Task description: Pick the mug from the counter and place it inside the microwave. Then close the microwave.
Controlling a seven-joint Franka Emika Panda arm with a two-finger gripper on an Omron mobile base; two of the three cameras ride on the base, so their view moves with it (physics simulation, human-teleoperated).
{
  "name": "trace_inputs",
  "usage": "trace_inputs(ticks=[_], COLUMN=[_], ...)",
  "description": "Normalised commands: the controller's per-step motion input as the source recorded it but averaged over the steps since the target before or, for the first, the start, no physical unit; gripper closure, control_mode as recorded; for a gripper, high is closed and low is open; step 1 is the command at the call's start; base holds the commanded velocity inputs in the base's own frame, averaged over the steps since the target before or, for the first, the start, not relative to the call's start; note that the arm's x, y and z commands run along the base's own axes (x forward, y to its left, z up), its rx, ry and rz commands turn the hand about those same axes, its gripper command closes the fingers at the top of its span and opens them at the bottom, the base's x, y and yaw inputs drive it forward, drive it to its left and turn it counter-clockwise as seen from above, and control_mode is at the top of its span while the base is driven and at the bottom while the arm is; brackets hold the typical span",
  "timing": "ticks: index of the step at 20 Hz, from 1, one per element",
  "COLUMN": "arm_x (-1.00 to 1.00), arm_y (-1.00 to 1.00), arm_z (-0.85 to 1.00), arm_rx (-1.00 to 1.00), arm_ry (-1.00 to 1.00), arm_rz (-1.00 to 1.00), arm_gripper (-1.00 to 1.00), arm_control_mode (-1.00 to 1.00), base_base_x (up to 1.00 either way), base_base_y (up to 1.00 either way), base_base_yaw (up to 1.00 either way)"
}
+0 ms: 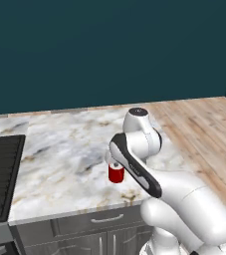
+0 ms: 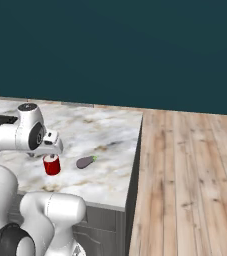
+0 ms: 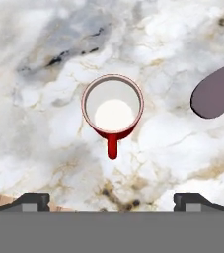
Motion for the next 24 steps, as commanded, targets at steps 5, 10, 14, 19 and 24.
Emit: trace_inputs(ticks=[5, 10, 14, 19, 24], arm_x=[0.38, 0.18, 0.01, -0.02, -0.08], arm_y=[0.06, 0.01, 0.01, 0.03, 0.01], arm_z=[-0.05, -0.15, -0.32, -0.33, -0.26], arm_rx=[-0.01, 0.0, 0.0, 0.0, 0.0], arm_ry=[0.12, 0.07, 0.02, 0.0, 0.0], arm_rz=[-0.13, -0.06, 0.0, 0.0, 0.0], arm_gripper=[-1.0, -1.0, -1.0, -1.0, -1.0], arm_control_mode=[-1.0, -1.0, -1.0, -1.0, -1.0], base_base_x=[0.0, 0.0, 0.0, 0.0, 0.0], base_base_y=[0.0, 0.0, 0.0, 0.0, 0.0], base_base_yaw=[0.0, 0.0, 0.0, 0.0, 0.0])
